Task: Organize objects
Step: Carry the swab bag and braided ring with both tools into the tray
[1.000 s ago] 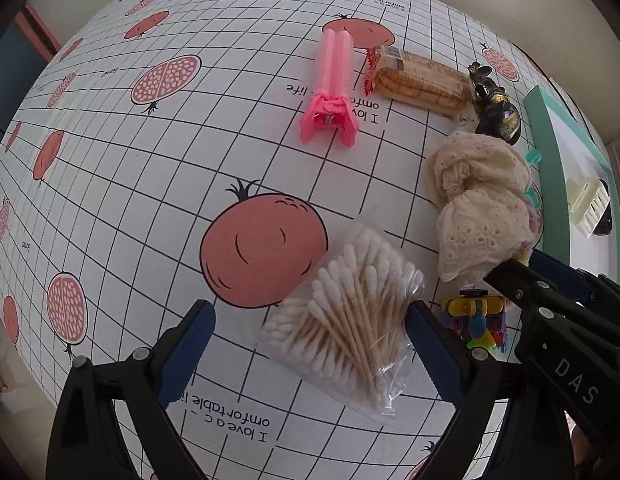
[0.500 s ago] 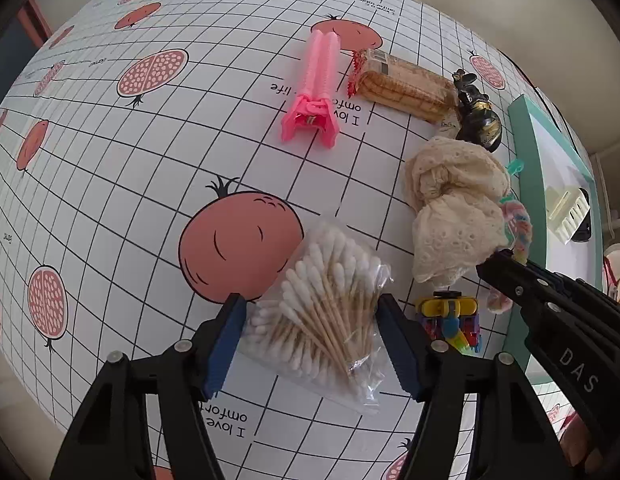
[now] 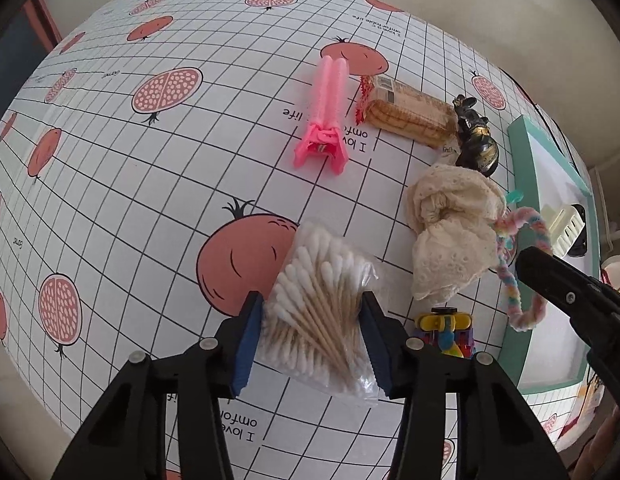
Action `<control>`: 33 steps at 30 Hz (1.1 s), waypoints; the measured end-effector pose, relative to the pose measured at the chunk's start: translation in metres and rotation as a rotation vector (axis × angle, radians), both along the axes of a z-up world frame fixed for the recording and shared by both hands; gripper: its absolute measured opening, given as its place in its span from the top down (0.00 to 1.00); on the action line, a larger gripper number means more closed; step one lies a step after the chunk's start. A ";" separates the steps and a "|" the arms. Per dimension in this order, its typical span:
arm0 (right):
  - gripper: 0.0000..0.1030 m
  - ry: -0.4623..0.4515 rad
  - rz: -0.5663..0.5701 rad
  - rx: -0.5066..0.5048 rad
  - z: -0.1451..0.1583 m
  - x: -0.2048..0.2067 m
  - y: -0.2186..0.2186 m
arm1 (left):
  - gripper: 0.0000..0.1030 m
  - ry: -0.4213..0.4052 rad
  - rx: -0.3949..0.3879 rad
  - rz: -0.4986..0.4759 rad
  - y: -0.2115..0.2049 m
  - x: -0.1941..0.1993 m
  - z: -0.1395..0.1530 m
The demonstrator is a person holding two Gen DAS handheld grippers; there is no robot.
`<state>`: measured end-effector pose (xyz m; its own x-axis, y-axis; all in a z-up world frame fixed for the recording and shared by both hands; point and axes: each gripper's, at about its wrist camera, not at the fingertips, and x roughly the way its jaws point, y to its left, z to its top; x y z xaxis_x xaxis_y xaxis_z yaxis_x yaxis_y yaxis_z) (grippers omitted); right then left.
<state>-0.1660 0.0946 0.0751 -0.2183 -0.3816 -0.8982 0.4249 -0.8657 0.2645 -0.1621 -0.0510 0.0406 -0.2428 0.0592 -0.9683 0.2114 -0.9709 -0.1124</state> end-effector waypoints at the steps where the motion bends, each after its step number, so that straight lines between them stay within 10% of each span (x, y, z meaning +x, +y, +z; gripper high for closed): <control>1: 0.90 0.007 0.002 -0.009 0.004 0.001 0.000 | 0.52 0.009 0.001 0.004 -0.002 0.000 0.003; 18: 0.90 0.086 -0.023 -0.085 0.044 0.004 0.020 | 0.52 0.174 0.046 0.059 -0.016 0.006 0.048; 33: 0.90 0.096 -0.234 -0.080 0.043 -0.025 0.122 | 0.52 0.232 0.053 -0.073 0.045 -0.006 0.070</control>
<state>-0.1915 0.2165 0.1181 -0.3919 -0.3800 -0.8378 0.2426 -0.9212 0.3043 -0.1678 -0.0058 0.1106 -0.4519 0.1336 -0.8820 0.1036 -0.9742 -0.2007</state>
